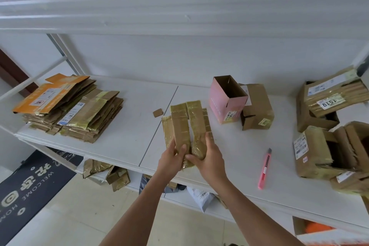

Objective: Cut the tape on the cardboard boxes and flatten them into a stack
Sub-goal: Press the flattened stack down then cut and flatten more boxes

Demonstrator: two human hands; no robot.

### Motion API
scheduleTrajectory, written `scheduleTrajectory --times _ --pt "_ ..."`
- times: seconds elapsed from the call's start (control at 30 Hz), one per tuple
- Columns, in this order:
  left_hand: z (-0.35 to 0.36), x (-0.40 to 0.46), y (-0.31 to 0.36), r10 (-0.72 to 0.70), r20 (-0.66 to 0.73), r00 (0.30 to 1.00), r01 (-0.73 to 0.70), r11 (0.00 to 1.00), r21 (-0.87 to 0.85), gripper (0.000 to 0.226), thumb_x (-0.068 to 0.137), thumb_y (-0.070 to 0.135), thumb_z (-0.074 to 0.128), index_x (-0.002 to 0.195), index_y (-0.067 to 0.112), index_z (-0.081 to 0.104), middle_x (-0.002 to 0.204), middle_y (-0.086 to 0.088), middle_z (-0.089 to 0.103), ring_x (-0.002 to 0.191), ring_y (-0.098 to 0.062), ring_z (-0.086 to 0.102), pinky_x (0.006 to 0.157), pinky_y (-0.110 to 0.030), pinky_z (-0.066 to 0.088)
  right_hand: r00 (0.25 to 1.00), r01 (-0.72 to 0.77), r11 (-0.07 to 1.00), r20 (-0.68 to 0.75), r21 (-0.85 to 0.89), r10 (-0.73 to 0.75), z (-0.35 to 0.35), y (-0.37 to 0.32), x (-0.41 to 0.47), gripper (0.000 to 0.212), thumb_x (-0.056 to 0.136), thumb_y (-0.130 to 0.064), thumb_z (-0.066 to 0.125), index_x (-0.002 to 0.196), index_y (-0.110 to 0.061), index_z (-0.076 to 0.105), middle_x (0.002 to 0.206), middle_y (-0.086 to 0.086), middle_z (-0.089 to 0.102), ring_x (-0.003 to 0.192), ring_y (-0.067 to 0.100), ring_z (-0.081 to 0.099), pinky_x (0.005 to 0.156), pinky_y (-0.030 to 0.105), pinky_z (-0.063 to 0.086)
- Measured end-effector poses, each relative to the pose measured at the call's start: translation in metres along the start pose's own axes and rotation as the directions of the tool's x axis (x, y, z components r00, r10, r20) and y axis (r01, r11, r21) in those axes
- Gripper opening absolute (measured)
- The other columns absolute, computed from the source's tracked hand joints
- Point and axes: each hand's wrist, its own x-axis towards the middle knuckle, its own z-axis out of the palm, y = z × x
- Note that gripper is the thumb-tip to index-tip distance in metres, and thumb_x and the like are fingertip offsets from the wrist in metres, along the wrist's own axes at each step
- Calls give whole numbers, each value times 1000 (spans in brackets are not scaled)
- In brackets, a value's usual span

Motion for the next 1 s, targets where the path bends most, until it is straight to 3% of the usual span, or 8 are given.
scheduleTrajectory --times 0.13,0.33,0.43,0.53,0.67,0.73,0.83,1.0 --pt "-4 -1 4 5 -38 999 -6 1000 -29 31 100 34 51 130 41 49 85 1 71 78 -23 69 77 -48 59 1000 10 999 2 -42 -10 1 0 4 91 85 -43 74 155 -16 23 146 0 50 131 20 51 102 37 46" --pt "1 -1 2 4 -85 996 -7 1000 -24 34 100 26 54 133 34 52 82 -1 73 69 -21 68 69 -44 60 1000 10 994 23 -108 -8 -4 -9 0 80 87 -29 69 153 -12 27 116 3 62 102 19 61 80 22 45" --pt "-2 1 2 0 -98 995 -2 1000 -12 33 100 23 53 132 30 52 86 -2 73 73 -23 69 69 -45 60 993 -47 995 108 93 37 -11 -7 2 81 82 -19 72 152 -16 32 110 -2 65 100 14 63 83 20 52" --pt "-5 3 3 -7 -87 996 6 1000 -14 28 101 22 52 126 35 51 89 0 72 80 -24 70 72 -48 60 978 -110 950 201 294 51 -25 -1 0 53 82 -10 69 131 -24 56 98 -10 68 90 10 65 69 9 49" --pt "-6 4 3 18 -80 997 -14 999 52 27 100 22 52 124 35 53 93 4 72 85 -21 70 78 -50 58 920 -313 779 376 543 108 -37 12 -3 42 90 5 55 116 -26 62 93 -5 68 98 16 68 90 30 57" --pt "-7 5 3 30 -76 997 -21 993 117 26 100 23 51 125 30 53 96 4 70 89 -21 68 82 -49 57 882 -429 617 454 660 127 -39 24 -4 41 92 12 48 124 -12 58 96 3 68 104 31 68 95 39 55" --pt "-8 4 4 42 -68 997 -29 983 182 20 100 25 51 120 28 53 94 4 68 87 -21 66 82 -48 56 856 -507 426 495 749 148 -40 37 -6 44 94 18 42 132 -2 50 125 23 63 115 40 63 90 42 58" --pt "-8 2 7 47 -76 996 -30 977 210 20 100 23 51 119 27 53 92 5 67 87 -20 65 82 -46 56 872 -487 430 448 760 195 -40 38 -6 40 95 19 43 125 -2 58 118 20 69 109 33 68 86 41 60"
